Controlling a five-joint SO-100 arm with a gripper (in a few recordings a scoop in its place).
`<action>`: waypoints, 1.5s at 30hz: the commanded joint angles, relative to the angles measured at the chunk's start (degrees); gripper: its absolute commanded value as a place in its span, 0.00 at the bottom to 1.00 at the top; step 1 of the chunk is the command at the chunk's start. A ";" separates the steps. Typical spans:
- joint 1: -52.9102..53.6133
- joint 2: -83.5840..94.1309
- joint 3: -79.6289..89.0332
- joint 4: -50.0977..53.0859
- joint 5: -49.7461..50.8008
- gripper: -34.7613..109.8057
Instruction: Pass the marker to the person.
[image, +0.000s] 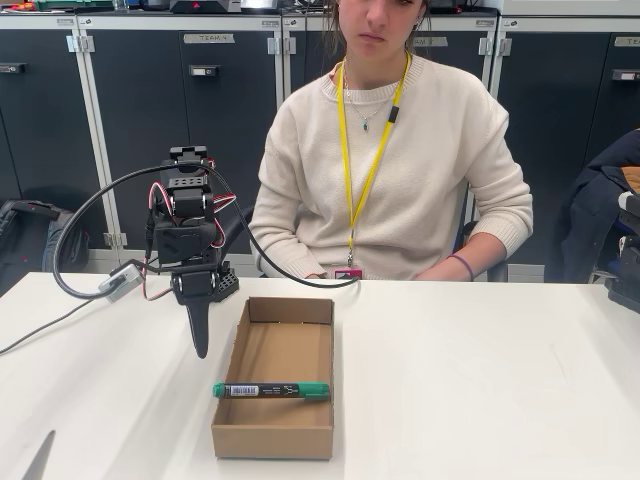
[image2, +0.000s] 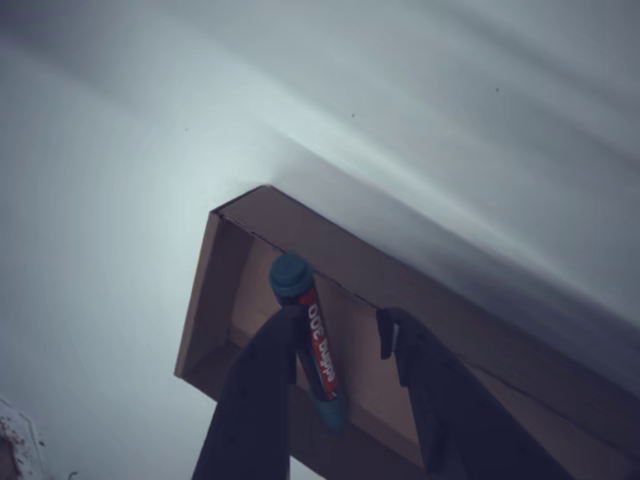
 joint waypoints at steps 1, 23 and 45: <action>0.79 -1.85 -5.54 -0.09 -1.58 0.34; -3.96 -13.18 -20.21 2.37 2.90 0.35; -5.80 -18.72 -19.60 -1.93 5.10 0.36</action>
